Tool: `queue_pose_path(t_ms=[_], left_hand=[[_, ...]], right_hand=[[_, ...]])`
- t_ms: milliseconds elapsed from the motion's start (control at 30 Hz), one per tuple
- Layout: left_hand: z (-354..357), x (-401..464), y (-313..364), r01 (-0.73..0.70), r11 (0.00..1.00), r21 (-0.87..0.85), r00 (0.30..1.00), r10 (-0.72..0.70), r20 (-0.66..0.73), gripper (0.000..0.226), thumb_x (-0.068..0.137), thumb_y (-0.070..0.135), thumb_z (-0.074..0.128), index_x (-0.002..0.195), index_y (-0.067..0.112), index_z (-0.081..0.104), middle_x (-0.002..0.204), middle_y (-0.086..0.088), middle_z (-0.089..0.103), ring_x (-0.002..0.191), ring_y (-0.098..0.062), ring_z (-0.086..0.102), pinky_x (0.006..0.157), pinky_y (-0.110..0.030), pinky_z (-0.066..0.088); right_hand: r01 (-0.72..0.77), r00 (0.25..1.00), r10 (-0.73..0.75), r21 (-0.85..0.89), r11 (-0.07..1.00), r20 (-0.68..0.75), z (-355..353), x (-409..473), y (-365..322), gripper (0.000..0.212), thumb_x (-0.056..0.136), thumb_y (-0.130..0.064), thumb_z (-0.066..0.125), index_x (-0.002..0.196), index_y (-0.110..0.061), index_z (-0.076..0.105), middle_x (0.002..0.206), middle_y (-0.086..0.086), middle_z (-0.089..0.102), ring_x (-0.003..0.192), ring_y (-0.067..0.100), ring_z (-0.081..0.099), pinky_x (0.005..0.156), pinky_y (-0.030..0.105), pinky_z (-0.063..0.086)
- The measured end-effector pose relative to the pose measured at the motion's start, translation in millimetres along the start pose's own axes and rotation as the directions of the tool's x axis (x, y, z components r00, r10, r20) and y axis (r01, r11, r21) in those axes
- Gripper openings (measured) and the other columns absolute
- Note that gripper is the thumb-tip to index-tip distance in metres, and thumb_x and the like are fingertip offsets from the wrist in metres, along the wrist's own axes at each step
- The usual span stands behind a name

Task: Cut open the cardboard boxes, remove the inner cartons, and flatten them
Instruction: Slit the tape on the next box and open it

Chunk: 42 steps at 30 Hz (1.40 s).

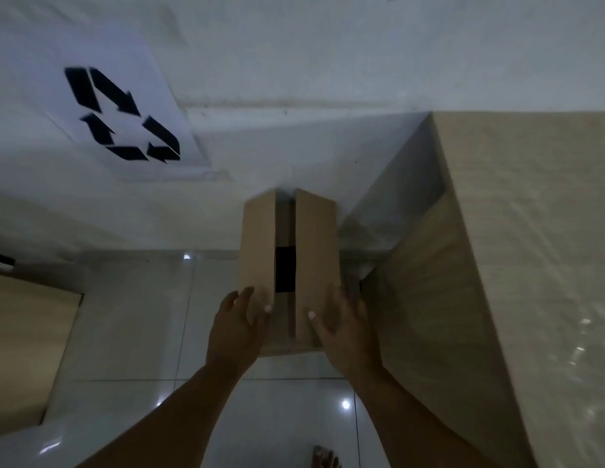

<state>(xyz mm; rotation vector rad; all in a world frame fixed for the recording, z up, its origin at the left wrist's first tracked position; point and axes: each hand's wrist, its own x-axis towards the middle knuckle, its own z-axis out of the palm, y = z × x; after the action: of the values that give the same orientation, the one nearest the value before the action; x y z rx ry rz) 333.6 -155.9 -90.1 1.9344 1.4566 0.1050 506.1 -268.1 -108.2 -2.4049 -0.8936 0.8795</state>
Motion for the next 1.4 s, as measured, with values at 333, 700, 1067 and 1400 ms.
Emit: queue_pose_path(t_ms=[333, 700, 1067, 1400], left_hand=[[64.3, 73.2, -43.5, 0.145, 0.989, 0.012, 0.988, -0.146, 0.058, 0.089, 0.082, 0.077, 0.046, 0.154, 0.05, 0.0, 0.146, -0.017, 0.036, 0.121, -0.039, 0.054, 0.097, -0.048, 0.049], [36.2, 49.7, -25.5, 0.15, 0.982, 0.116, 0.988, -0.152, 0.007, 0.09, 0.081, 0.082, 0.043, 0.154, 0.05, 0.0, 0.139, -0.014, 0.042, 0.113, -0.036, 0.058, 0.091, -0.042, 0.049], [-94.3, -66.1, 18.0, 0.131, 0.987, 0.094, 0.991, -0.133, 0.015, 0.091, 0.081, 0.083, 0.041, 0.155, 0.05, 0.0, 0.142, -0.014, 0.039, 0.119, -0.037, 0.055, 0.097, -0.042, 0.046], [-199.3, -183.3, 12.4, 0.062, 0.993, 0.096, 0.997, -0.057, -0.054, 0.089, 0.081, 0.084, 0.039, 0.154, 0.05, 0.0, 0.137, -0.013, 0.043, 0.116, -0.034, 0.056, 0.095, -0.041, 0.046]], right_hand=[[0.004, 0.996, -0.009, 0.06, 0.998, 0.085, 52.6, 76.2, 28.8, 0.101, 0.078, -0.078, 0.059, 0.151, -0.054, -0.005, 0.163, 0.001, 0.009, 0.144, 0.031, 0.028, 0.11, 0.043, 0.036], [0.004, 0.997, -0.012, 0.1, 0.995, 0.082, 34.1, 51.0, 10.8, 0.104, 0.075, -0.079, 0.061, 0.151, -0.056, -0.006, 0.158, 0.001, 0.025, 0.138, 0.031, 0.037, 0.105, 0.044, 0.041], [0.037, 0.996, -0.047, 0.13, 0.991, 0.07, -46.2, -89.2, -77.9, 0.101, 0.076, -0.079, 0.058, 0.152, -0.054, -0.004, 0.161, 0.0, 0.024, 0.138, 0.028, 0.038, 0.109, 0.044, 0.042], [0.11, 0.993, -0.111, 0.007, 0.994, 0.038, -77.1, -232.7, -147.3, 0.099, 0.076, -0.087, 0.04, 0.153, -0.048, -0.009, 0.159, 0.006, 0.028, 0.132, 0.034, 0.048, 0.103, 0.048, 0.047]])
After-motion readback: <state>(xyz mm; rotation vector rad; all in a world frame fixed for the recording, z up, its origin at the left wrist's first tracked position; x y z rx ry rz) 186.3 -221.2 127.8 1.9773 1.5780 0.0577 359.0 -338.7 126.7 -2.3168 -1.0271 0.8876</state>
